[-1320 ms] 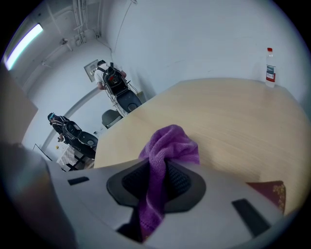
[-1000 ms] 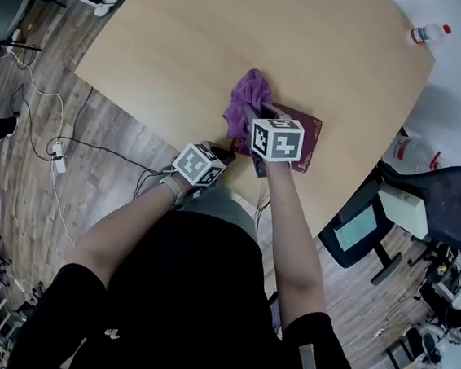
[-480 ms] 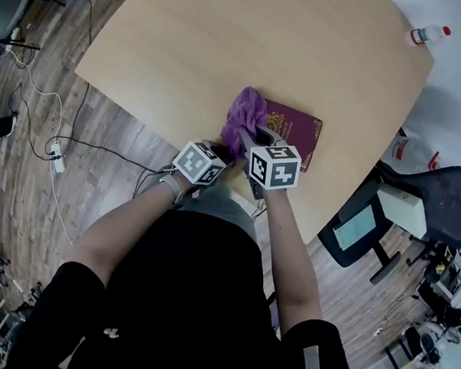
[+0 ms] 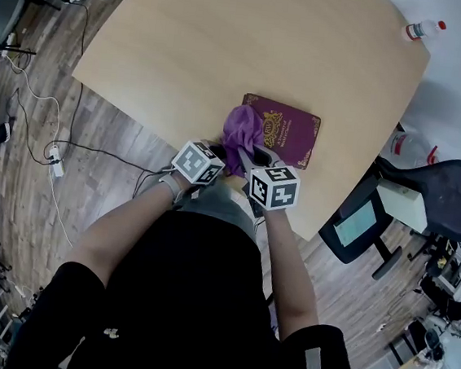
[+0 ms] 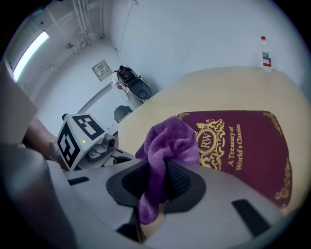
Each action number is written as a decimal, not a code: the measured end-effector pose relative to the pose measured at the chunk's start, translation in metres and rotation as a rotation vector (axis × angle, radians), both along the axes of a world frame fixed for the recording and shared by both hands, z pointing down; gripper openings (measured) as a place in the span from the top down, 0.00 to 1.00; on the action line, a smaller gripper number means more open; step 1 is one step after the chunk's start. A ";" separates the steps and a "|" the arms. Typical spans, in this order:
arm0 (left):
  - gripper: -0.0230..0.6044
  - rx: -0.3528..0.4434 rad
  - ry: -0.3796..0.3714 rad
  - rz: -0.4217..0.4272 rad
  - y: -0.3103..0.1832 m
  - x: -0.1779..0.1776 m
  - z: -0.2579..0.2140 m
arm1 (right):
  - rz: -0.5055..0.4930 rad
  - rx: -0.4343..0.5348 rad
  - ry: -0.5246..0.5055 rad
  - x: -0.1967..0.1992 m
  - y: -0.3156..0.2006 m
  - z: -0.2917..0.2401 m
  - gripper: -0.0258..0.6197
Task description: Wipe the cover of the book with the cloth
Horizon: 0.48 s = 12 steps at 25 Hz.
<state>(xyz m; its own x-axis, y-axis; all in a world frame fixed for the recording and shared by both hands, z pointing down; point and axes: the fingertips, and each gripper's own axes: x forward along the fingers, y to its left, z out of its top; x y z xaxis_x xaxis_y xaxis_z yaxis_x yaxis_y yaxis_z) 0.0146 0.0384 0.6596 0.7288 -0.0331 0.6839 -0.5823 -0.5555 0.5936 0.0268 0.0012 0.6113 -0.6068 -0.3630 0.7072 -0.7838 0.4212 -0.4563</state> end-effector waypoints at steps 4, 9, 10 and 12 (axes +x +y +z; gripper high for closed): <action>0.93 -0.002 0.008 0.009 0.001 -0.001 -0.001 | 0.011 -0.017 0.006 0.002 0.009 0.000 0.83; 0.93 0.008 -0.018 0.066 0.007 -0.002 0.001 | 0.027 -0.051 0.025 0.009 0.023 0.003 0.83; 0.93 0.010 -0.028 0.082 0.010 -0.004 0.002 | 0.029 -0.057 0.034 0.010 0.026 0.004 0.83; 0.93 0.013 -0.037 0.110 0.014 -0.007 0.000 | 0.038 -0.060 0.048 0.013 0.032 0.004 0.83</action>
<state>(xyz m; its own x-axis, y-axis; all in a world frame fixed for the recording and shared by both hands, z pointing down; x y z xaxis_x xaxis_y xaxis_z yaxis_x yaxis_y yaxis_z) 0.0072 0.0521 0.6594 0.7026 0.0367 0.7106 -0.5388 -0.6248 0.5651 0.0399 0.0330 0.6149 -0.5579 -0.3411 0.7566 -0.8205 0.3634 -0.4412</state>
